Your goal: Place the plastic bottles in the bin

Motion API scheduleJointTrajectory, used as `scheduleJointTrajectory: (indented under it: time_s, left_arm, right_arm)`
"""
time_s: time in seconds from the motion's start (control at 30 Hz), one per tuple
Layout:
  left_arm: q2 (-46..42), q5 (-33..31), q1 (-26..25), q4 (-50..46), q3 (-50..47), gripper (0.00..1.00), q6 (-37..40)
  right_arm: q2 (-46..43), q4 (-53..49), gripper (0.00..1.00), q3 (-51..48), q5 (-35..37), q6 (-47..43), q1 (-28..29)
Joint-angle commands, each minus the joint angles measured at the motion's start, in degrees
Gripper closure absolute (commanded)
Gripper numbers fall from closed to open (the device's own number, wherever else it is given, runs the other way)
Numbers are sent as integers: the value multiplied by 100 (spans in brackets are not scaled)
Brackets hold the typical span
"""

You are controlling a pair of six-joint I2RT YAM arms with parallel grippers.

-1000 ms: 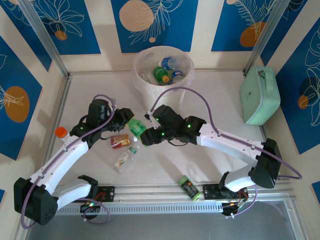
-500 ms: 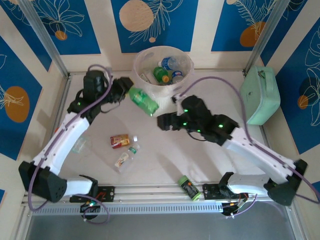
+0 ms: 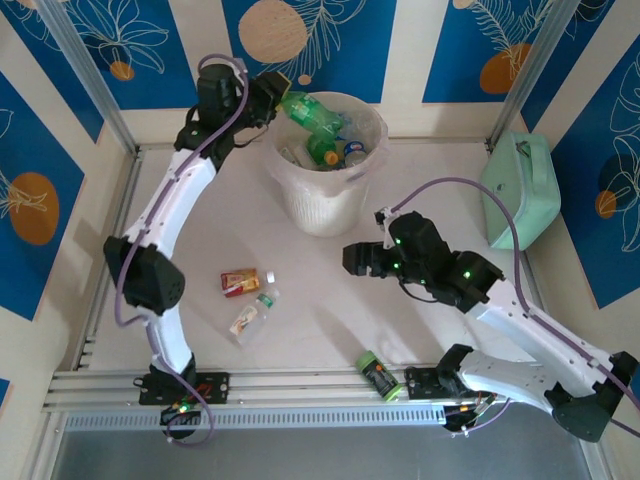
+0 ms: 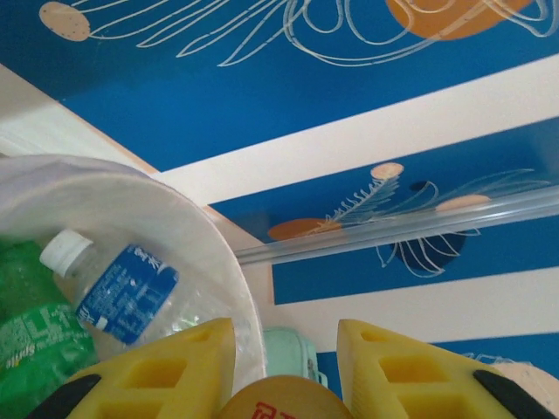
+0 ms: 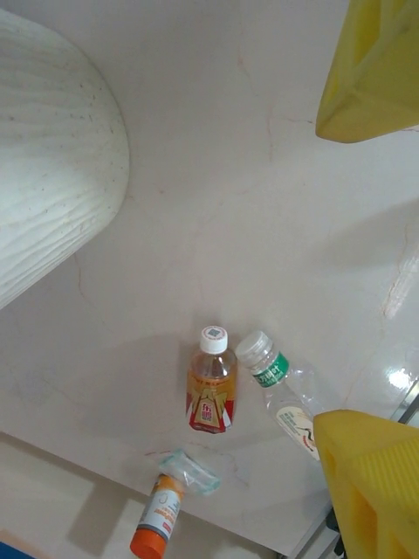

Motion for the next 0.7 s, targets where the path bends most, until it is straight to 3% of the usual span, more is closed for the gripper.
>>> scheduleJointTrajectory:
  time_s: [0.0, 0.07, 0.17, 0.33, 0.53, 0.67]
  left_arm:
    - [289, -26, 55, -311, 708, 55, 61]
    - [311, -81, 56, -359, 757, 40, 106]
    - [234, -170, 57, -406, 758, 30, 277]
    - [30, -139, 71, -600, 750, 27, 528]
    - [-598, -444, 135, -1357, 605, 24, 1356]
    - [-1099, -296, 136, -1295, -44, 26, 1544]
  right_arm:
    - [-242, -101, 20, -65, 22, 180, -7]
    - [-289, -153, 20, -82, 11, 170, -54]
    - [-301, -136, 20, -85, -82, 153, -156]
    - [-208, -43, 20, -2, -215, 95, -276]
    - [-64, 52, 20, 65, -302, 47, -318]
    - [16, 127, 20, 56, -366, 47, -327]
